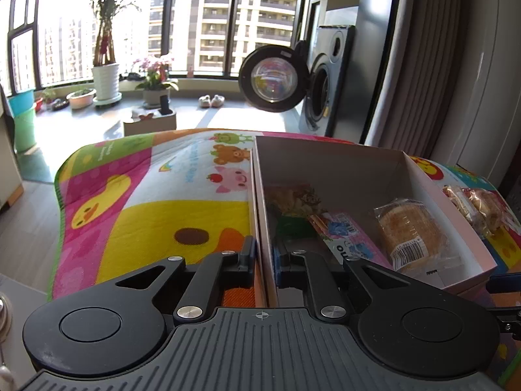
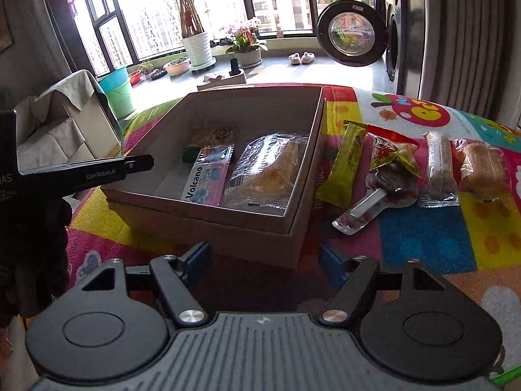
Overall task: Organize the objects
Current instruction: 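Lower the bread bun into the box and open the right tool, then grasp the yellow snack bar with the right tool and lift it toward the box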
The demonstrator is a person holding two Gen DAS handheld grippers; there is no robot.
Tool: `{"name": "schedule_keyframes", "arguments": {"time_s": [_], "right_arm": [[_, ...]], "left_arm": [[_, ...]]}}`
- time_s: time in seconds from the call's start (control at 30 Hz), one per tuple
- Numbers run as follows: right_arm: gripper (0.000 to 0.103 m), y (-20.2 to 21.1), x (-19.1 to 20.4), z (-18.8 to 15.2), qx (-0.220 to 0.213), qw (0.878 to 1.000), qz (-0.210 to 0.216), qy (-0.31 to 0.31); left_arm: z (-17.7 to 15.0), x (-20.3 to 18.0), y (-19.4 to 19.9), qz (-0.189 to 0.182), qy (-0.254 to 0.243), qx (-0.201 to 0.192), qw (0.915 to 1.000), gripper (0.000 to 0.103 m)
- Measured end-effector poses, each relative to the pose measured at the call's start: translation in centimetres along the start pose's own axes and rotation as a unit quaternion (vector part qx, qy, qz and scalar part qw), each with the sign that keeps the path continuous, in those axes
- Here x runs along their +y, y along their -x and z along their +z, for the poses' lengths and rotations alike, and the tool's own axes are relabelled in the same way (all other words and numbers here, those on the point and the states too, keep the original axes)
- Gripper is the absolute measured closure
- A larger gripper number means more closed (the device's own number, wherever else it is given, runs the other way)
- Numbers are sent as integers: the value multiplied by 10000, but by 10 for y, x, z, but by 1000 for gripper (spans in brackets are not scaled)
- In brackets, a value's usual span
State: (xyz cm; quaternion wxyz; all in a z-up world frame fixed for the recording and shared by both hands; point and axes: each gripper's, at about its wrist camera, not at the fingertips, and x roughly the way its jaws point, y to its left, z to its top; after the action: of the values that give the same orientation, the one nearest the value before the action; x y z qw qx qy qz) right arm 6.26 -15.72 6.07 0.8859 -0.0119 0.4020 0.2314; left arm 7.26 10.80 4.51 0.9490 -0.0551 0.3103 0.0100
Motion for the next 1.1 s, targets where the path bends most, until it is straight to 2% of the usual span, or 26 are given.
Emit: {"name": "schedule_keyframes", "arguments": {"time_s": [0.13,0.23,0.3,0.5,0.57,0.63,0.73,0.9,0.97,1.1], "right_arm": [[30,13,-11,5,-217,9996,-128,-103],[28,17,-32,12,-305,9980,-269,-481],[22,14,-48,15,-299,9960,-227,-813],[23,6,-80,23,-508,9845,-553,-1585],[27,4,-87,27,-552,9827,-687,-1631],[38,0,-88,32,-569,9834,-840,-1506],[52,-10,-86,41,-530,9864,-845,-1308],[63,-35,-81,68,-588,9913,-548,-1038],[66,-50,-85,79,-469,9910,-387,-1189],[67,-78,-96,85,-223,9869,-259,-1577]], "left_arm": [[0,-3,0,89,-116,-13,9999,91],[-1,-1,-1,50,-43,7,10000,91],[-1,-1,-1,30,-23,12,10000,90],[-1,-1,-1,5,-13,31,10000,90],[-1,-1,-1,10,-27,32,10000,90],[-1,-1,-1,7,-16,36,10000,90],[-1,0,-1,3,-9,55,10000,90],[-1,0,-2,24,-44,90,9999,90],[-1,-1,-3,27,-55,103,9999,90],[0,0,-3,33,-78,122,9999,90]]}}
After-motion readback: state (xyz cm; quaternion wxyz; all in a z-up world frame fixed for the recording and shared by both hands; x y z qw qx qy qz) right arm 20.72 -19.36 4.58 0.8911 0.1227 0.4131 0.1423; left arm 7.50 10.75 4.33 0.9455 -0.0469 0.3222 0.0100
